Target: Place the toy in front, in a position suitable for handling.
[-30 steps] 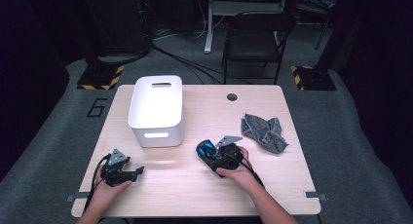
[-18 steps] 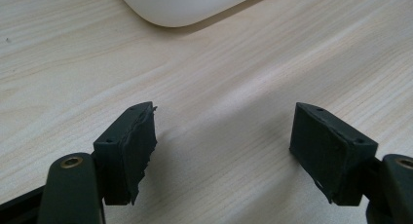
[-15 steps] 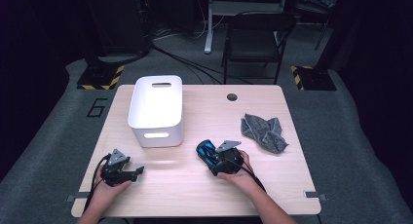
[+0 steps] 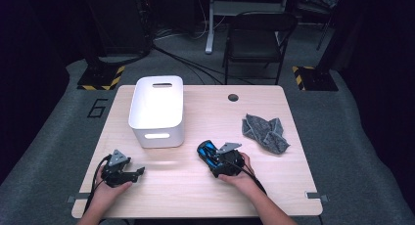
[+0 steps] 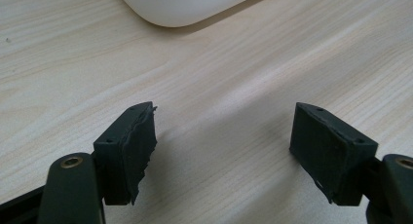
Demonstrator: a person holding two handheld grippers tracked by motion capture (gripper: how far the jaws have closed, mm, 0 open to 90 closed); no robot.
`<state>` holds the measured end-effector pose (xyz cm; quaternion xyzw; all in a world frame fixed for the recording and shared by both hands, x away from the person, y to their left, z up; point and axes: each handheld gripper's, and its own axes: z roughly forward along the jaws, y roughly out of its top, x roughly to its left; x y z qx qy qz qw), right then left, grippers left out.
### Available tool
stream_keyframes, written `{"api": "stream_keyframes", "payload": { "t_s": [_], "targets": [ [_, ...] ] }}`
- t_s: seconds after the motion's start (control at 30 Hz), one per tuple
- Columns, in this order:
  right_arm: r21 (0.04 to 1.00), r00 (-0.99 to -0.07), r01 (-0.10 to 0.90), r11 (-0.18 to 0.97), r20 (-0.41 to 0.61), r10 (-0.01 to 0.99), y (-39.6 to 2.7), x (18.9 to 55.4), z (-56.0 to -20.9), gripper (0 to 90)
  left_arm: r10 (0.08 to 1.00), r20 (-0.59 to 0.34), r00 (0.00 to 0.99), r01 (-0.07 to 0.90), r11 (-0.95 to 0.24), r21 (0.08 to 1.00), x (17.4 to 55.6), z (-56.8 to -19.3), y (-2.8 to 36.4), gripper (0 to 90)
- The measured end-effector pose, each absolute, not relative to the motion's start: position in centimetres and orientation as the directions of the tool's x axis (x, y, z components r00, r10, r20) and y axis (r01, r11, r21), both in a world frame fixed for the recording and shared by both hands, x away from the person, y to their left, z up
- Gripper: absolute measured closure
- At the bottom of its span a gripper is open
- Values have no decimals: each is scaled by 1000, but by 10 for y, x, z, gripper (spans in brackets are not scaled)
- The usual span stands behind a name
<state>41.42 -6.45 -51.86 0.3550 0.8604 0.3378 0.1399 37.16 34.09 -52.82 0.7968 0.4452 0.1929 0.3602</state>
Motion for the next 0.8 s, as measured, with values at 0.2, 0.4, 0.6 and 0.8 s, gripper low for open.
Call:
{"api": "stream_keyframes", "payload": {
  "t_s": [0.2, 0.4, 0.6, 0.8],
  "targets": [
    [676, -717, 511, 531, -5, 697, -64, 415, -518, 237, 844, 0, 536, 562, -357, 746, 372, -528, 342, 248],
    [671, -739, 499, 549, -2, 674, -66, 417, -517, 238, 844, -10, 536, 565, -350, 747, 372, -528, 341, 248],
    [674, -761, 474, 567, -10, 649, -69, 417, -517, 239, 836, -8, 548, 558, -359, 748, 371, -528, 341, 264],
    [681, -779, 446, 582, -25, 626, -72, 417, -518, 239, 830, -10, 557, 550, -360, 753, 370, -528, 340, 301]
  ]
}}
